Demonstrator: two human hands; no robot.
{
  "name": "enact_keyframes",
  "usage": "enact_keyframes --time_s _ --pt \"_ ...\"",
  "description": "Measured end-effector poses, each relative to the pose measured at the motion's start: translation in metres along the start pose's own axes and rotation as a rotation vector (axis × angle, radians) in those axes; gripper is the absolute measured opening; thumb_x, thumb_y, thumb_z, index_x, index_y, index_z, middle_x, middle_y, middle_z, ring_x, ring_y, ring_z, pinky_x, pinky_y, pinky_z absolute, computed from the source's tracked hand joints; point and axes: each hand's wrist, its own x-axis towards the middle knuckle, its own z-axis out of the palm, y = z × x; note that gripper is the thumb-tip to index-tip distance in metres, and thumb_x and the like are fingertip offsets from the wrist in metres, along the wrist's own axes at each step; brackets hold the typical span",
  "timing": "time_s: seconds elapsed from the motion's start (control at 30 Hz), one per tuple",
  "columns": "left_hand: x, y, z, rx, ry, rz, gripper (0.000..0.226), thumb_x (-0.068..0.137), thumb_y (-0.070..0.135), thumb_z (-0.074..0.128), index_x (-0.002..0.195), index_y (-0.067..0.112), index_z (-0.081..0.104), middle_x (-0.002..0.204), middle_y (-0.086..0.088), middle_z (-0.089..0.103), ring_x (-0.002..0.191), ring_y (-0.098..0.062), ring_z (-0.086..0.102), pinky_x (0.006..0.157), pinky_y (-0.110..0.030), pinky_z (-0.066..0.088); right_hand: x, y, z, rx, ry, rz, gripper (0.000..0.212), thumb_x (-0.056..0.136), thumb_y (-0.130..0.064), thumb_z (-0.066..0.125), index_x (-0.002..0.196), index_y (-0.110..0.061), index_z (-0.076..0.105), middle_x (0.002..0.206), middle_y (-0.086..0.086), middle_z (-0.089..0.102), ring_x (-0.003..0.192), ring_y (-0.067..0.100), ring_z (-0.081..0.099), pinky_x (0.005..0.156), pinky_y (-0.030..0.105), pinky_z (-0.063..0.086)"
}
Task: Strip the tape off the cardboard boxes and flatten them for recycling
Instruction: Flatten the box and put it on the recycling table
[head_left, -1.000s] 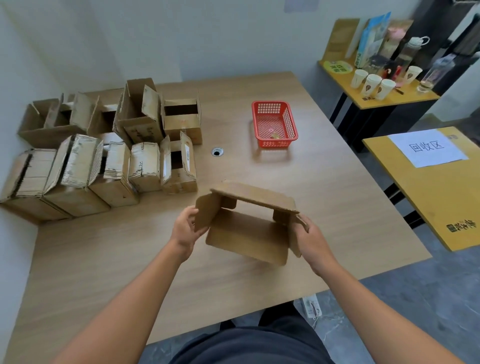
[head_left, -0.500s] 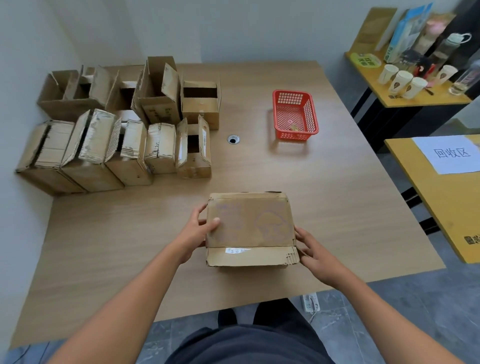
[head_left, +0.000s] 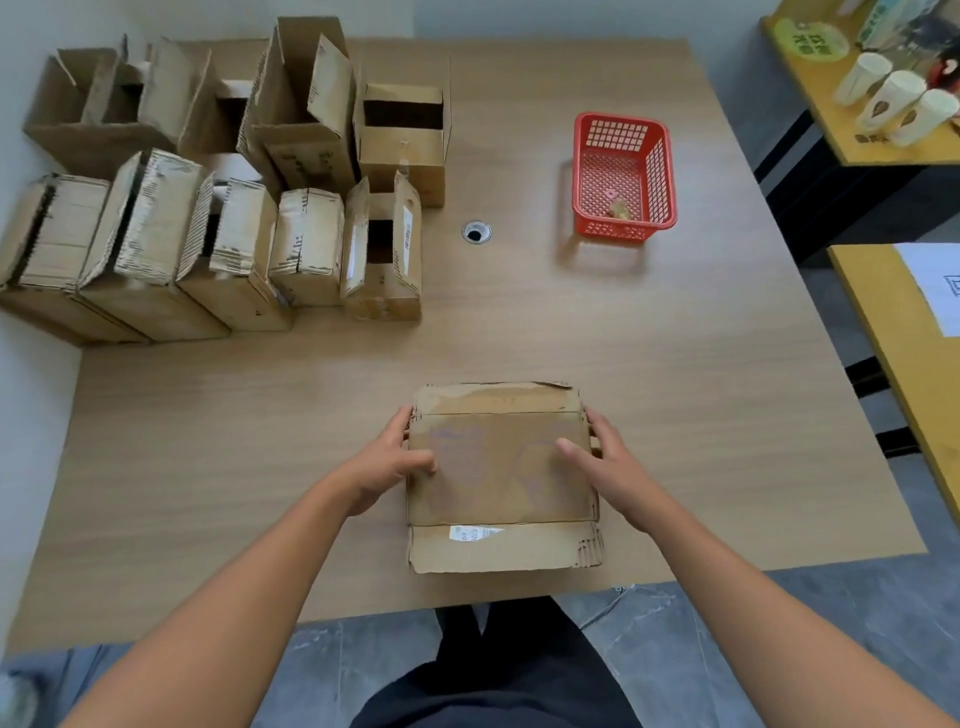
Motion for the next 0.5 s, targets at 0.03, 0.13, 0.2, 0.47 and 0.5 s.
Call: enact_keyframes --time_s 0.03,0.13,0.2,0.47,0.5 --pt "0.002 0.002 -0.003 0.017 -0.035 -0.007 0.074 0.069 0.008 0.069 0.134 0.037 0.049 0.118 0.006 0.070 0.111 -0.012 0.065 0.084 -0.023 0.054 0.008 -0.002 -0.004 0.021 -0.034 -0.023 0.080 0.089 -0.048 0.075 0.156 -0.037 0.034 0.152 -0.006 0.041 0.132 0.014 0.052 0.111 0.043 0.047" --pt "0.009 0.009 -0.017 0.070 -0.110 -0.028 0.079 0.072 0.007 0.076 0.137 0.044 0.049 0.128 0.010 0.067 0.117 -0.009 0.064 0.089 -0.021 0.053 0.032 -0.005 -0.019 0.084 -0.213 -0.095 0.070 0.082 -0.034 0.081 0.145 -0.033 0.049 0.140 -0.003 0.062 0.127 0.015 0.061 0.102 0.035 0.054" --pt "0.011 0.014 -0.025 0.104 -0.170 -0.044 0.080 0.076 0.010 0.080 0.136 0.052 0.049 0.129 0.015 0.065 0.121 -0.008 0.063 0.093 -0.022 0.053 0.043 -0.006 -0.028 0.083 -0.334 -0.085 0.061 0.082 -0.030 0.084 0.137 -0.033 0.058 0.132 -0.001 0.069 0.123 0.022 0.065 0.096 0.032 0.056" --pt "0.012 0.020 -0.028 0.056 -0.150 -0.024 0.079 0.077 0.003 0.075 0.138 0.048 0.053 0.142 0.007 0.056 0.132 -0.013 0.054 0.096 -0.028 0.052 0.081 -0.009 -0.039 -0.167 -0.568 -0.086 0.085 0.064 -0.053 0.090 0.140 -0.030 0.057 0.143 0.009 0.053 0.136 0.020 0.051 0.116 0.046 0.041" --pt "0.012 0.019 -0.028 0.042 -0.137 -0.026 0.079 0.077 0.003 0.075 0.137 0.049 0.053 0.143 0.004 0.055 0.133 -0.013 0.053 0.097 -0.029 0.052 0.085 -0.011 -0.038 -0.177 -0.569 -0.078 0.094 0.061 -0.055 0.092 0.142 -0.028 0.053 0.144 0.007 0.053 0.136 0.017 0.052 0.116 0.045 0.042"
